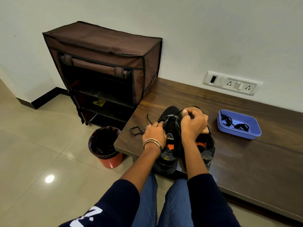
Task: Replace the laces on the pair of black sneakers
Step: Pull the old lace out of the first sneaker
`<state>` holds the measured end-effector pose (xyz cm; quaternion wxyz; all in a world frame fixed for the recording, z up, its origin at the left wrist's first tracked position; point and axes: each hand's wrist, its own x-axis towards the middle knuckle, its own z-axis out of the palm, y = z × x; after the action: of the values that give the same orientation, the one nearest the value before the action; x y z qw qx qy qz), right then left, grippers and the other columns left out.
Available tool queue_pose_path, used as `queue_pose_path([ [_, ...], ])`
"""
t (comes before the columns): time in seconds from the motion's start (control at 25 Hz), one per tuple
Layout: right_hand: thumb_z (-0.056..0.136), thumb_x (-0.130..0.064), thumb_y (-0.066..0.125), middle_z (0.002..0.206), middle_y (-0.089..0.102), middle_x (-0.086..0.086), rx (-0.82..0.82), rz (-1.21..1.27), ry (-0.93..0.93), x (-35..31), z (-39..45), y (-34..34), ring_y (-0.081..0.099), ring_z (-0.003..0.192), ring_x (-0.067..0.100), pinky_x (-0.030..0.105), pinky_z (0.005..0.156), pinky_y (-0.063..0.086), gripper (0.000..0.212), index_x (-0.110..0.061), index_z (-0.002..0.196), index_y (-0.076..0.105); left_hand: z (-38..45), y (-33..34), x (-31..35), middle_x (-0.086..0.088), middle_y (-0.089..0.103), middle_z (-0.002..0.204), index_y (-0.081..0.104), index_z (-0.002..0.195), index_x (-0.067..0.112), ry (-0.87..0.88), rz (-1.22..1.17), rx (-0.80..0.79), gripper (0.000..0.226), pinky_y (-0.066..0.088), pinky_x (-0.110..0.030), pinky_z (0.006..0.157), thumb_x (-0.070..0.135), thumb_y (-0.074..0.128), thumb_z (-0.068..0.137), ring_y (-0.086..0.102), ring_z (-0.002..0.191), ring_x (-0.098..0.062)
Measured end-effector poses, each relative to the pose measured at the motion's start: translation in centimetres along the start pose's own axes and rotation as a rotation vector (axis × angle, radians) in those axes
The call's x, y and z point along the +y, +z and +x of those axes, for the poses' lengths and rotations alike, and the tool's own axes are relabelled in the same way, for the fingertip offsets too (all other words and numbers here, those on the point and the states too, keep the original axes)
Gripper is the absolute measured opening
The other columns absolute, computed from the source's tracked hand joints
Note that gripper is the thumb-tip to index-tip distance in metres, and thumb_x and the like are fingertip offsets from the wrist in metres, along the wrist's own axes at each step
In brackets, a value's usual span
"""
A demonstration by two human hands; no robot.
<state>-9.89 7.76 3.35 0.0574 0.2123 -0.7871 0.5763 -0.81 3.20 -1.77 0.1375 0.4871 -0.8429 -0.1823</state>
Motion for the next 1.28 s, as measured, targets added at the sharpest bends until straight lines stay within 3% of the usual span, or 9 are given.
queue_pose_path([
  [0.12,0.080,-0.008,0.066,0.094,0.067,-0.008,0.103,0.102,0.115,-0.9,0.2,-0.2,0.050,0.104,0.016,0.043,0.095,0.029,0.018,-0.023,0.070,0.064,-0.1,0.0,0.1,0.000,0.052,0.134,0.042,0.142,0.021,0.008,-0.001,0.003,0.044,0.046,-0.038,0.093,0.027,0.042,0.098,0.047,0.120,-0.026],
  [0.32,0.082,-0.010,0.059,0.085,0.070,0.004,0.235,0.234,0.557,0.1,1.2,0.9,0.051,0.093,0.017,0.043,0.097,0.023,0.014,-0.009,0.076,0.072,-0.1,-0.2,0.2,0.000,0.052,0.132,0.033,0.146,0.030,0.023,-0.010,0.002,0.050,0.048,-0.038,0.089,0.027,0.043,0.097,0.048,0.116,-0.026],
  [0.52,0.083,-0.012,0.055,0.073,0.068,0.004,0.263,0.255,0.591,0.1,1.2,1.4,0.060,0.095,0.025,0.044,0.099,0.026,0.017,-0.010,0.073,0.069,0.5,-0.5,0.2,0.002,0.042,0.133,0.029,0.148,0.036,0.028,-0.044,-0.095,0.056,0.049,-0.040,0.085,0.027,0.045,0.095,0.046,0.114,-0.028],
  [0.68,0.089,-0.013,0.054,0.082,0.070,0.004,0.076,0.146,0.463,-0.2,1.5,0.6,0.059,0.101,0.027,0.050,0.104,0.034,0.021,-0.016,0.074,0.068,0.6,-0.6,-0.1,0.003,0.043,0.124,0.033,0.146,0.039,0.007,-0.122,-0.119,0.057,0.052,-0.041,0.084,0.025,0.047,0.092,0.050,0.109,-0.027],
  [0.8,0.090,-0.020,0.063,0.126,0.057,0.011,-0.236,-0.583,0.208,-1.2,2.1,-0.3,0.034,0.130,0.036,0.057,0.100,0.025,0.008,-0.017,0.093,0.070,0.6,-0.6,-0.1,-0.001,0.041,0.122,0.030,0.146,0.040,-0.010,-0.122,-0.126,0.059,0.051,-0.041,0.083,0.024,0.047,0.092,0.048,0.108,-0.028],
  [0.88,0.088,-0.023,0.067,0.136,0.049,0.008,-0.304,-0.880,-0.020,-1.9,2.1,-0.5,0.024,0.136,0.038,0.060,0.101,0.024,0.007,-0.019,0.094,0.067,0.4,-0.5,0.1,-0.003,0.039,0.121,0.028,0.147,0.040,-0.014,-0.116,-0.136,0.060,0.049,-0.039,0.083,0.023,0.048,0.093,0.043,0.109,-0.027],
  [1.0,0.090,-0.023,0.065,0.118,0.060,0.004,-0.502,-0.962,-0.267,-2.0,1.6,0.7,0.031,0.131,0.034,0.059,0.101,0.025,0.004,-0.019,0.092,0.066,0.3,-0.3,0.0,-0.004,0.037,0.119,0.030,0.146,0.042,-0.027,-0.184,-0.133,0.063,0.048,-0.039,0.088,0.017,0.049,0.091,0.039,0.108,-0.026],
  [1.12,0.092,-0.018,0.058,0.110,0.062,0.002,-0.674,-1.017,-0.345,-1.3,1.0,1.5,0.039,0.127,0.030,0.062,0.105,0.022,0.005,-0.019,0.089,0.062,0.4,0.0,-0.2,-0.004,0.035,0.122,0.033,0.145,0.042,-0.042,-0.282,-0.135,0.068,0.043,-0.035,0.093,0.009,0.048,0.088,0.037,0.108,-0.025],
  [1.28,0.089,-0.017,0.056,0.082,0.060,0.000,-0.555,-0.947,-0.344,-0.1,1.1,1.6,0.055,0.104,0.024,0.054,0.103,0.029,0.016,-0.020,0.074,0.055,0.4,0.2,-0.2,-0.004,0.033,0.125,0.034,0.145,0.041,-0.058,-0.354,-0.142,0.071,0.039,-0.033,0.093,0.003,0.044,0.085,0.035,0.108,-0.025],
])
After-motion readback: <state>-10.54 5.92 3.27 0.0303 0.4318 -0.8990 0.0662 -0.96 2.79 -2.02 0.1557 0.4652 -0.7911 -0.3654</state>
